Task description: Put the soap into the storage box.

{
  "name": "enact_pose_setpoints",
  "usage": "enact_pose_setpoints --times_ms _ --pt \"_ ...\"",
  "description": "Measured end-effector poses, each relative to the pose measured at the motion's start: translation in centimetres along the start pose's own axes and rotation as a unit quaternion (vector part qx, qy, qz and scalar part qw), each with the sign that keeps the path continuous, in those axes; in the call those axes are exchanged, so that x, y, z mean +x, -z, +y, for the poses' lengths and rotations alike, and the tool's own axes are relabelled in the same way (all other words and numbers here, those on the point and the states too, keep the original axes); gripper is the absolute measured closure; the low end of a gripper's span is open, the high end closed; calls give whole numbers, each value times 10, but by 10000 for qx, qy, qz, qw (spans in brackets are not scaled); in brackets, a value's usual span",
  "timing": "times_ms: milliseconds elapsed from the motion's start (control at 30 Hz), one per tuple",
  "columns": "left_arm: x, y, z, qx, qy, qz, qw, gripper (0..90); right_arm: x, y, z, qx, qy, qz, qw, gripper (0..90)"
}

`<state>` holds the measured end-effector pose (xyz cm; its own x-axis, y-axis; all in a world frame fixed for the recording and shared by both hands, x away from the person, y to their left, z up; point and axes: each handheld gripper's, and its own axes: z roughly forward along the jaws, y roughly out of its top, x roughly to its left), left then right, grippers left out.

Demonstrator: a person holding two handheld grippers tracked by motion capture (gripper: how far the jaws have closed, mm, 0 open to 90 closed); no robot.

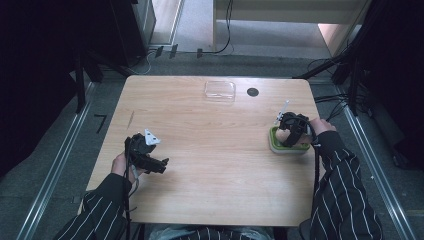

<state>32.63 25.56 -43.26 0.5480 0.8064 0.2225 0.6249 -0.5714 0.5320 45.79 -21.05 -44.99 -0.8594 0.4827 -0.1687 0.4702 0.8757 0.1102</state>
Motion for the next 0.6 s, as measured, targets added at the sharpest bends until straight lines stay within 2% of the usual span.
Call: enact_pose_setpoints --times_ms 233,600 --pt "0 0 -1 13 20 10 10000 0 -1 0 2 128 -80 17 9999 309" --pt "0 1 -2 27 10 -12 10000 0 0 7 2 106 -247 -43 9996 247"
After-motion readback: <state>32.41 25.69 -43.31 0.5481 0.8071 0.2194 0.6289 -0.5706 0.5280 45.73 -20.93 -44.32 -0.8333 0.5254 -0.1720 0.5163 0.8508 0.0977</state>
